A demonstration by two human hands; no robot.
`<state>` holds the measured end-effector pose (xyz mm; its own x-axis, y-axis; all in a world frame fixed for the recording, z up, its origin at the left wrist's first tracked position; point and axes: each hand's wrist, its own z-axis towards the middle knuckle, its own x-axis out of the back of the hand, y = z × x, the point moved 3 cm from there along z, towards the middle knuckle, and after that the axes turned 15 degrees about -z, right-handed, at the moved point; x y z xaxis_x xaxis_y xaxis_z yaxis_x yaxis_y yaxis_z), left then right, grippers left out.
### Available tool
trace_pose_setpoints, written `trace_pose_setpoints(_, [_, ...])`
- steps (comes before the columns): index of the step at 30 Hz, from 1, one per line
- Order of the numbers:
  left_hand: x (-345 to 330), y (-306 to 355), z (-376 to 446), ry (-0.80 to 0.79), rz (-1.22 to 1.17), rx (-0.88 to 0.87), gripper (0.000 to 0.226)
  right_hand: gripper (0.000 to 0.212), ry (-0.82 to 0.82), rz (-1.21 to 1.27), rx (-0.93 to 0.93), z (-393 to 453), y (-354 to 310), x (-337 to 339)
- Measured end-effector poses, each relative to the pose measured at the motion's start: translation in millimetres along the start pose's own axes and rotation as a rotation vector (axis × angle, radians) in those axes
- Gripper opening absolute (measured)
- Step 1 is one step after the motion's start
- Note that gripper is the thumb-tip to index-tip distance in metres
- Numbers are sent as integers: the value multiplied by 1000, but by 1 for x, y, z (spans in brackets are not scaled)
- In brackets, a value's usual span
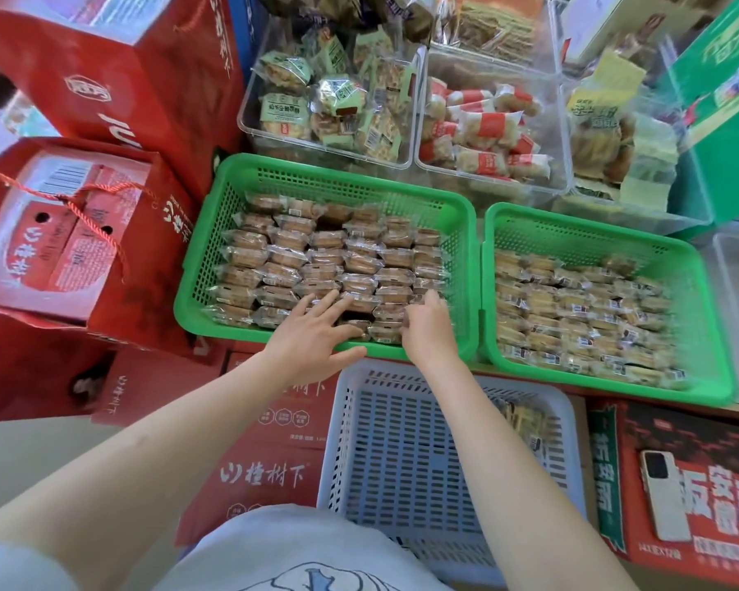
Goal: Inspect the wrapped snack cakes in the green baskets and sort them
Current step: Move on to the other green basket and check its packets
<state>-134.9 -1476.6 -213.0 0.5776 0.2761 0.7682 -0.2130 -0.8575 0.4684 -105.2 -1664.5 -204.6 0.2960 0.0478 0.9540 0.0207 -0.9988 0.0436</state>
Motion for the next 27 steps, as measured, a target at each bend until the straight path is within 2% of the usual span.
trace_pose_setpoints(2, [2, 1, 1, -22, -12, 9, 69, 7, -43, 114, -3, 2, 2, 4])
trace_pose_setpoints(8, [1, -1, 3, -29, -34, 18, 70, 13, -198, 477, -47, 0, 13, 30])
trace_pose_setpoints(12, [6, 0, 0, -11, -133, 27, 63, 13, -176, 735, -108, -19, 29, 38])
trace_pose_setpoints(14, [14, 12, -9, 90, -318, 12, 61, 13, -140, 939, -155, -33, 34, 44])
trace_pose_setpoints(16, [25, 32, -24, 237, -617, -26, 68, 13, -127, 1098, -161, -47, 37, 51])
trace_pose_setpoints(19, [42, 65, -48, 363, -913, -130, 71, 14, -144, 1214, -106, -72, 32, 66])
trace_pose_setpoints(24, [52, 79, -72, 206, -1480, -94, 36, 25, -143, 1297, 0, -106, 15, 86])
trace_pose_setpoints(27, [48, 73, -85, 115, -1676, -73, 23, 27, -145, 1424, 5, -122, 5, 95])
